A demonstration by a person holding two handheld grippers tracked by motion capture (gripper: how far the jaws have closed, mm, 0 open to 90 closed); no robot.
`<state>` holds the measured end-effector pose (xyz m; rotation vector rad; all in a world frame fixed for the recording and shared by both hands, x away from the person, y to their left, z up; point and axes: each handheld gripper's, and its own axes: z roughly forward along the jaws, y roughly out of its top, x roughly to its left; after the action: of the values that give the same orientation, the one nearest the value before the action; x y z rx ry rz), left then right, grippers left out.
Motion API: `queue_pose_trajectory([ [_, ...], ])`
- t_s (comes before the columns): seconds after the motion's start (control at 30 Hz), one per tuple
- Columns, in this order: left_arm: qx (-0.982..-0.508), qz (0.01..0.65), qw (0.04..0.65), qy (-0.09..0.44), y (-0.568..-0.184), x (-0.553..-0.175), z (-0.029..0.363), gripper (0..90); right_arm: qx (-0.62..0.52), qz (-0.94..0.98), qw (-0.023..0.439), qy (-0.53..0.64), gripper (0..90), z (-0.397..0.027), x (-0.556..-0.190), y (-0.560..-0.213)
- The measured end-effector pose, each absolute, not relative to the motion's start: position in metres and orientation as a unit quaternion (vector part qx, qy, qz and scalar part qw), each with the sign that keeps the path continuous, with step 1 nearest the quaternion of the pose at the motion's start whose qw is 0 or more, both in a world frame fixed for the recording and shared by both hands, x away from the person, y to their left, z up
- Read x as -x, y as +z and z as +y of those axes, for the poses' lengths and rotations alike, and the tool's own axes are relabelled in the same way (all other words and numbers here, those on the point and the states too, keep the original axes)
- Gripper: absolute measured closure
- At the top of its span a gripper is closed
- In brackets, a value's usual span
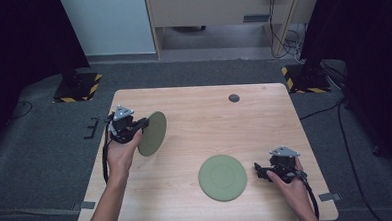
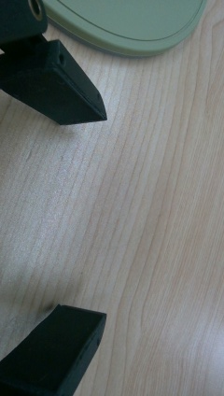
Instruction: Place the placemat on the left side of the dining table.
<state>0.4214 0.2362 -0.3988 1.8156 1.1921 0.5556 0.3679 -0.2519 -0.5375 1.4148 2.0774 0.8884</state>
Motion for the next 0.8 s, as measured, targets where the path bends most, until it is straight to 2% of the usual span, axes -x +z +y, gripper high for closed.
queue_pose_trajectory([
  [0.8,-0.713,0.507,0.424,0.232,-0.412,-0.426,0.262,85.5,-0.513,0.761,0.235,0.32,4.8,-0.251,-0.367,-0.538],
])
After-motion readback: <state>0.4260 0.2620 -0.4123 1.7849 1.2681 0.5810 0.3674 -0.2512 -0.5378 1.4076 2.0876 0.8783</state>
